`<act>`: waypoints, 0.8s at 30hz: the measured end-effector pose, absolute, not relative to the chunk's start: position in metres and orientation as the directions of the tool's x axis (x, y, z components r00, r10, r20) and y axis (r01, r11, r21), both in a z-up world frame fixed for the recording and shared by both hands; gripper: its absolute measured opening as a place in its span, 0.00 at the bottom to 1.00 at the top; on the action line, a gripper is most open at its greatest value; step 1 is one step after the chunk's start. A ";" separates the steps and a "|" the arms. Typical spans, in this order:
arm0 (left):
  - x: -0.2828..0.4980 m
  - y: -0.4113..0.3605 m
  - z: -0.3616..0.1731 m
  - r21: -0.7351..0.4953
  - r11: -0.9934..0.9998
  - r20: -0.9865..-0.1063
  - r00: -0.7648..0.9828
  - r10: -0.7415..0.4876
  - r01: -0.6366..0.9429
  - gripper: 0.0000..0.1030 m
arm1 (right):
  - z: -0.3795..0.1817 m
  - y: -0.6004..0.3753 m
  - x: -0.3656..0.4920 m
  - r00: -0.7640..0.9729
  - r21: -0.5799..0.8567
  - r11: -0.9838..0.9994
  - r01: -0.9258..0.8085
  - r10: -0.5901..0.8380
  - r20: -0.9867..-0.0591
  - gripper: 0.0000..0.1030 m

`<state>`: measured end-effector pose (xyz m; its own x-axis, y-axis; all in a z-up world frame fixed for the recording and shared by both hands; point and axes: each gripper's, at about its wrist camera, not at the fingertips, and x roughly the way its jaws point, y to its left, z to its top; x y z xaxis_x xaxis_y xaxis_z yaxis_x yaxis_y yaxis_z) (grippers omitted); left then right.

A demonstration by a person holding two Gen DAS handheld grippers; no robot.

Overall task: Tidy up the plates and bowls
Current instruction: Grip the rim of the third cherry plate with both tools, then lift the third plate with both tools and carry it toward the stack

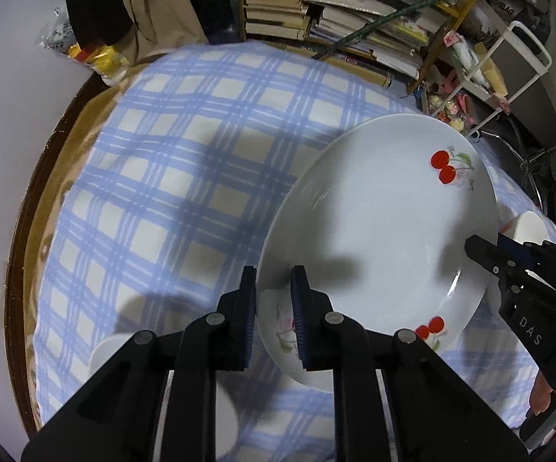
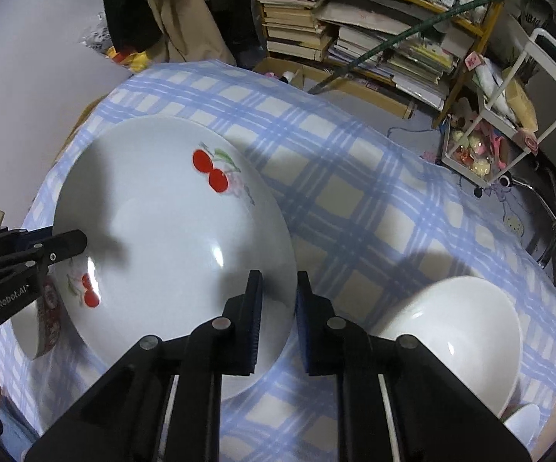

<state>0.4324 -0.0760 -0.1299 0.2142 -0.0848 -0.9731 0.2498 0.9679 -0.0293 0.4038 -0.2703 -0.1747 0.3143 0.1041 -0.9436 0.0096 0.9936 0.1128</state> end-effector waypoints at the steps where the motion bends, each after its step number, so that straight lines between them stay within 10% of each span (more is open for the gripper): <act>1: 0.429 -0.075 -0.126 -0.028 0.968 -0.972 0.220 -0.085 0.251 0.17 | -0.170 -0.269 0.401 0.316 0.112 0.994 0.004 0.105 -0.943 0.17; 24: 0.286 -0.040 -0.078 -0.018 0.978 -0.958 0.277 -0.077 0.208 0.17 | -0.121 -0.241 0.263 0.354 0.163 0.986 -0.043 0.168 -0.920 0.16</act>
<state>0.2860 -0.0399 -0.0776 0.2766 -0.0769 -0.9579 0.2080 0.9780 -0.0185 0.2633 -0.2408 -0.1214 0.3535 0.1676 -0.9203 -0.0427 0.9857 0.1632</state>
